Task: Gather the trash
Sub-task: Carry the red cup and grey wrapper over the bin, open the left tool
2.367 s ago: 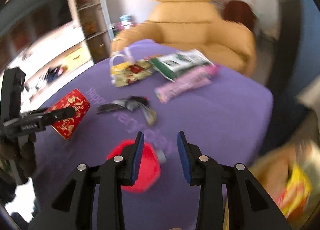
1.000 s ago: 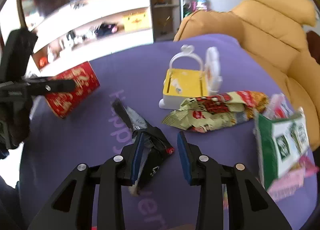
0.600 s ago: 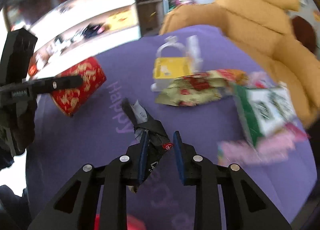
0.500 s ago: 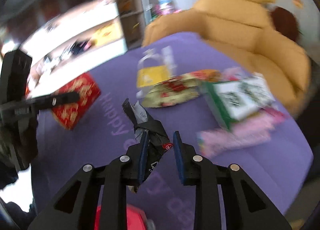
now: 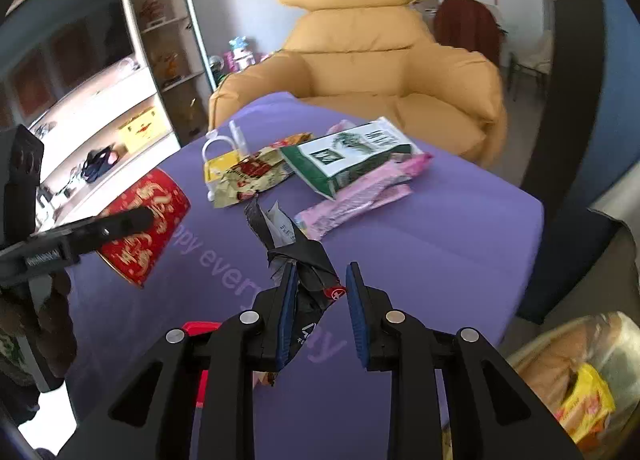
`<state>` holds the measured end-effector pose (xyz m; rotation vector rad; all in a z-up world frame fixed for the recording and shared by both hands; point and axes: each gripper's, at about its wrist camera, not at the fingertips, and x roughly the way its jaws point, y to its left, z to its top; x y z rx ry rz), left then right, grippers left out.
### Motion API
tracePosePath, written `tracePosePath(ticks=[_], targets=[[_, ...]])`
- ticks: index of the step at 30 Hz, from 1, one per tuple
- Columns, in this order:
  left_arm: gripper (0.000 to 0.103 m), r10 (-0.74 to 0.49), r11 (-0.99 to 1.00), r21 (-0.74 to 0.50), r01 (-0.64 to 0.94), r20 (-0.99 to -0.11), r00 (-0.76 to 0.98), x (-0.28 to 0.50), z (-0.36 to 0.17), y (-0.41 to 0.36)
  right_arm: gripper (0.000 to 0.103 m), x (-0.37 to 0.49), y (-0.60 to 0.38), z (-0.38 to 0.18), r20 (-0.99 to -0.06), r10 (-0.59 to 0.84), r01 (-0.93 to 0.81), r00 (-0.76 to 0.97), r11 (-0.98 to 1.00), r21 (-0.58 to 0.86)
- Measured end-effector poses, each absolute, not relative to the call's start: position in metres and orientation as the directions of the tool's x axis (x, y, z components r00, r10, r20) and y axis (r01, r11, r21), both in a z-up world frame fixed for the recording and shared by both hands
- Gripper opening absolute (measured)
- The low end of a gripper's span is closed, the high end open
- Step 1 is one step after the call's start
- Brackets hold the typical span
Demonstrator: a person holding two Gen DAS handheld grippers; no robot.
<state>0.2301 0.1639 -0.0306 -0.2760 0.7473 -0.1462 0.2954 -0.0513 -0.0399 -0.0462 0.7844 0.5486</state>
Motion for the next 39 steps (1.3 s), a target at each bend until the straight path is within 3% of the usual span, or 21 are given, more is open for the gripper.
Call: tracePosePath(ticks=[24,39], targets=[[0.055,-0.255,0.963,-0.238,0.125,-0.665,0.702,0.239,-0.01,0.073,0.025,0.264,-0.132,-0.006,-0.616,0.363,-0.369,0.699,0.921,0.123],[0.055,-0.435,0.9,-0.296,0.32,-0.614,0.658,0.243,-0.003,-0.033,0.025,0.237,-0.225,0.001,-0.615,0.197,-0.199,0.764,0.978,0.066]])
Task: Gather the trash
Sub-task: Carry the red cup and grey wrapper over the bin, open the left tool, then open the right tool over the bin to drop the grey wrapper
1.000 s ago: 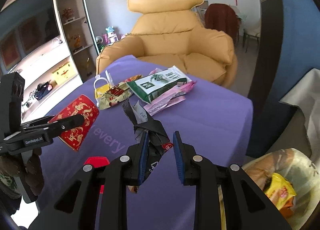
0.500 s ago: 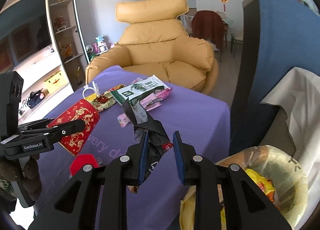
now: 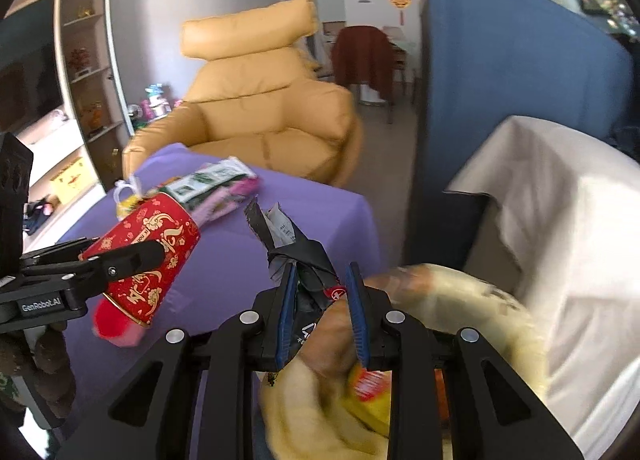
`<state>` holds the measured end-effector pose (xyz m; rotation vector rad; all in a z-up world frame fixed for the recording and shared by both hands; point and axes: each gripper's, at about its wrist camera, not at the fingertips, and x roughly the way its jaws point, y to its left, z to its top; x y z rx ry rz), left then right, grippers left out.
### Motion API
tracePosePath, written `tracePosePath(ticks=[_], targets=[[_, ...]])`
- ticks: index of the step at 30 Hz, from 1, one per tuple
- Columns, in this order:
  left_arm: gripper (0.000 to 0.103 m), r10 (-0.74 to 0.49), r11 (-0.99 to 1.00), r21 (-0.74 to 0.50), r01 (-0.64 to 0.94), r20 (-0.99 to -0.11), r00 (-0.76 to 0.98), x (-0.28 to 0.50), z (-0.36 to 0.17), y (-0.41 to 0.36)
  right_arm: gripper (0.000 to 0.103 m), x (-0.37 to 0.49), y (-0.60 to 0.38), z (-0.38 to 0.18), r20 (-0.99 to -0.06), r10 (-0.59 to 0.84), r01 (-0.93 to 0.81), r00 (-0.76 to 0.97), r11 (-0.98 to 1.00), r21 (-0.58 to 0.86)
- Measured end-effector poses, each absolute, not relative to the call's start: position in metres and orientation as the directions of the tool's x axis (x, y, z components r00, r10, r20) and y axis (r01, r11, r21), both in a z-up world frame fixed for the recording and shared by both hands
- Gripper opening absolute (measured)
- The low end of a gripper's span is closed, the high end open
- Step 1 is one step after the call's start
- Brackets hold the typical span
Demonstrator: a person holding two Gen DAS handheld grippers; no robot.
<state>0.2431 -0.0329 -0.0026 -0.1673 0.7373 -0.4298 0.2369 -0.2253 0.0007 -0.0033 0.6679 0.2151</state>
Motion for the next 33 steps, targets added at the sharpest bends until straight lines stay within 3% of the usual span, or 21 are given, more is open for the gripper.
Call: tracePosePath(ticks=[11,22,25,27,33], targets=[[0.055,-0.558,0.82,-0.319,0.475,-0.628,0.542,0.241,-0.023,-0.127,0.025,0.209,-0.319,-0.011,-0.632,0.05,-0.024,0.774,0.998,0.05],[0.055,-0.581,0.787,-0.317,0.529,-0.668,0.465,0.247,-0.046,-0.168,0.025,0.202,-0.34,-0.02,-0.65,0.011,0.013,0.76,0.999,0.033],[0.06,-0.607,0.768,-0.346,0.539,-0.662,0.44,0.25,-0.049,-0.17,0.025,0.203,-0.34,-0.022,-0.653,0.014,0.012,0.757,0.999,0.035],[0.073,-0.62,0.76,-0.364,0.538,-0.654,0.433,0.251,-0.05,-0.168,0.025,0.204,-0.339,-0.022,-0.654,0.017,0.01,0.757,0.999,0.038],[0.076,-0.616,0.773,-0.381,0.507,-0.644,0.455,0.25,-0.048,-0.153,0.025,0.206,-0.331,-0.022,-0.654,0.022,-0.002,0.756,1.0,0.031]])
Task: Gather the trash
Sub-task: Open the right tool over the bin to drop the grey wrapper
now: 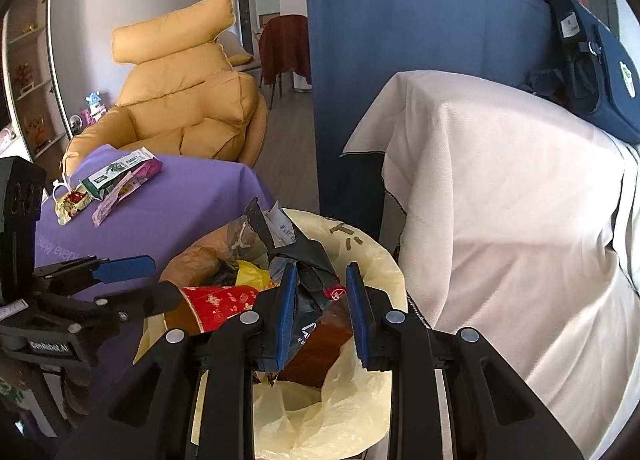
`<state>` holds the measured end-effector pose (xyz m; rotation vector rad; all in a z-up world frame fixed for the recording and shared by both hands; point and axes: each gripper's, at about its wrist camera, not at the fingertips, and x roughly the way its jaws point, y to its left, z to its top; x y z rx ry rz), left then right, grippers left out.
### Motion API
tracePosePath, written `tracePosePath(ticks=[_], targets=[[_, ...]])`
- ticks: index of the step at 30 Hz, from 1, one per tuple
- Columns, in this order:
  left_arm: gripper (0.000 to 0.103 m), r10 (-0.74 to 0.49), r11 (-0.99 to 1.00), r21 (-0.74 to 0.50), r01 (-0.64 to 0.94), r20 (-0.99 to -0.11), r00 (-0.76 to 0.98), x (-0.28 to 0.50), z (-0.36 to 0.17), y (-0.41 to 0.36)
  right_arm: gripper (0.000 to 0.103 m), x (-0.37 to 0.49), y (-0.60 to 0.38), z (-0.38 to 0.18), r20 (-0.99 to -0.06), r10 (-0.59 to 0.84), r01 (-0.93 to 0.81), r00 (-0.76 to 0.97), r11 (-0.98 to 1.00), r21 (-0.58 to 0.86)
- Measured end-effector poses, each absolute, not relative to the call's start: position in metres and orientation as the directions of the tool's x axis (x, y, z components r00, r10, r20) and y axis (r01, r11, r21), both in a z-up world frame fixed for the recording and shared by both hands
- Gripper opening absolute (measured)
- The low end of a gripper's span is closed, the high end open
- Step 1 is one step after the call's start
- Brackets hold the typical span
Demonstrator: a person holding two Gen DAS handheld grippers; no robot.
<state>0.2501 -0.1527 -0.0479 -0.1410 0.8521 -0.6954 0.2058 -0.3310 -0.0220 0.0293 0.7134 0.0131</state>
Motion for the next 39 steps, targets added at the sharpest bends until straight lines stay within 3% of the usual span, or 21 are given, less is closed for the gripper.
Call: tracePosePath(ticks=[10,14,18,26,33,35,37,39], targets=[[0.077,-0.566,0.82,-0.364,0.442,-0.634,0.527,0.251,-0.042,-0.111,0.025,0.213,-0.311,-0.028,-0.673,0.054,-0.041,0.737,0.999,0.035],[0.077,-0.53,0.847,-0.362,0.39,-0.637,0.56,0.252,-0.044,-0.087,0.025,0.224,-0.285,-0.05,-0.728,0.077,-0.096,0.682,0.995,0.016],[0.077,-0.484,0.874,-0.326,0.36,-0.649,0.587,0.252,-0.045,-0.074,0.025,0.235,-0.263,-0.08,-0.785,0.002,-0.114,0.619,0.99,-0.087],[0.077,-0.461,0.885,-0.294,0.359,-0.648,0.606,0.246,-0.046,-0.063,0.025,0.233,-0.276,-0.089,-0.82,-0.017,-0.073,0.572,0.995,-0.072],[0.077,-0.471,0.881,-0.299,0.367,-0.636,0.611,0.242,-0.042,-0.06,0.036,0.218,-0.3,-0.067,-0.796,0.016,-0.021,0.605,1.0,0.004],[0.077,-0.472,0.88,-0.299,0.368,-0.632,0.615,0.241,-0.04,-0.057,0.041,0.215,-0.305,-0.057,-0.775,0.029,-0.01,0.631,1.0,0.03],[0.077,-0.47,0.881,-0.3,0.364,-0.629,0.619,0.241,-0.039,-0.053,0.053,0.211,-0.31,-0.044,-0.744,0.063,-0.006,0.665,0.997,0.079],[0.077,-0.466,0.884,-0.301,0.358,-0.626,0.625,0.24,-0.038,-0.046,0.056,0.208,-0.312,-0.032,-0.714,0.084,-0.005,0.695,0.994,0.113]])
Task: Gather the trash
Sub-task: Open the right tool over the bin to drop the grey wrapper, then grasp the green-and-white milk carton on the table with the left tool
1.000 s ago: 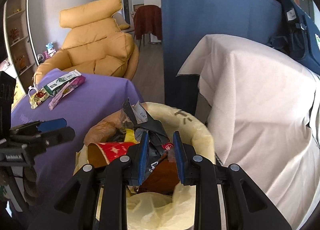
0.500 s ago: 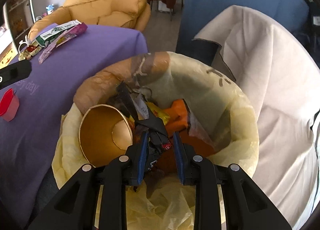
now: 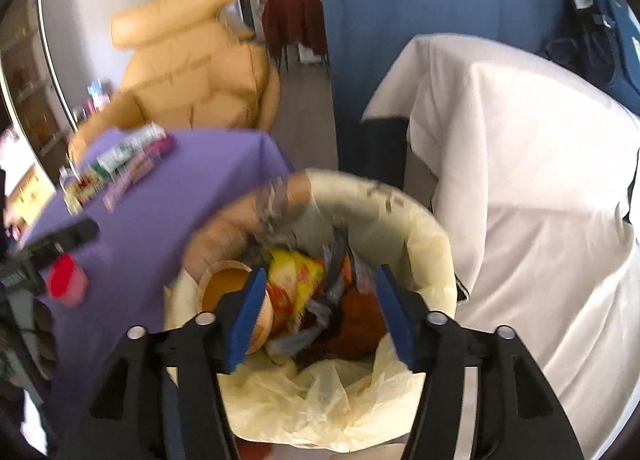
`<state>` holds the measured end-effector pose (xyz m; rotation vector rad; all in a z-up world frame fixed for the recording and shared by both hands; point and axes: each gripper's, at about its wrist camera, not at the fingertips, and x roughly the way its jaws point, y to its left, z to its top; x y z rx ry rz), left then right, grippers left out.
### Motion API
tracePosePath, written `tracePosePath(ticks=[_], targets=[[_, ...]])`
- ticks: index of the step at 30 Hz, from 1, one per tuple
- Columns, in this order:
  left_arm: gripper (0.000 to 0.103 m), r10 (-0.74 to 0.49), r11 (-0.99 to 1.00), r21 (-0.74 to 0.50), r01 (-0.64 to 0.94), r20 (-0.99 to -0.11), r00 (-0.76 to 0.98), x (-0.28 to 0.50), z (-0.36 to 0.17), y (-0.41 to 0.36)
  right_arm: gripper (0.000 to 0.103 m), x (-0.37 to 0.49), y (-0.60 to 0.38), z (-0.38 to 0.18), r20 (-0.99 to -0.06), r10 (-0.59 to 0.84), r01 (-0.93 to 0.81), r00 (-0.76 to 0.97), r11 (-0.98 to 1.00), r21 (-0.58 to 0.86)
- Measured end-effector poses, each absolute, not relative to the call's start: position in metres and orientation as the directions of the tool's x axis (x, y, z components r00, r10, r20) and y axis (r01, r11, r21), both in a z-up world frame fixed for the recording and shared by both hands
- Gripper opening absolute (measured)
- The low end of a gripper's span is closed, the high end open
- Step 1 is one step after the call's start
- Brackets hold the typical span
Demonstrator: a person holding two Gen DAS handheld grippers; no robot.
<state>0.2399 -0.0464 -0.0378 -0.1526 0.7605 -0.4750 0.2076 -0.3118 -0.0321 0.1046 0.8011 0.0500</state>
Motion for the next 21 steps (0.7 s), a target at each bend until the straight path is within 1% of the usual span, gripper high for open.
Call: tracePosePath(ticks=[2,6,10,14,17,19,21], targets=[[0.077,-0.461,0.887,-0.302,0.35,-0.622,0.632,0.239,-0.036,-0.039,0.056,0.206,-0.308,-0.024,-0.691,0.098,-0.018,0.716,0.992,0.123],[0.077,-0.459,0.888,-0.312,0.337,-0.604,0.652,0.236,-0.03,-0.012,0.056,0.211,-0.284,-0.018,-0.676,0.14,-0.075,0.723,0.989,0.124],[0.077,-0.444,0.896,-0.29,0.336,-0.6,0.666,0.238,-0.024,0.017,0.056,0.217,-0.254,-0.018,-0.656,0.153,-0.113,0.739,0.988,0.104],[0.077,-0.398,0.917,-0.268,0.295,-0.613,0.683,0.249,-0.024,0.054,0.056,0.237,-0.214,-0.031,-0.674,0.218,-0.189,0.706,0.975,0.118],[0.077,-0.371,0.928,-0.263,0.262,-0.612,0.698,0.267,-0.02,0.084,0.056,0.249,-0.188,-0.039,-0.68,0.236,-0.222,0.694,0.969,0.11],[0.077,-0.348,0.937,-0.232,0.26,-0.606,0.715,0.28,-0.015,0.093,0.056,0.262,-0.171,-0.045,-0.688,0.235,-0.228,0.687,0.968,0.104],[0.077,-0.328,0.944,-0.188,0.27,-0.602,0.728,0.303,-0.009,0.095,0.056,0.279,-0.158,-0.052,-0.7,0.252,-0.229,0.669,0.965,0.128]])
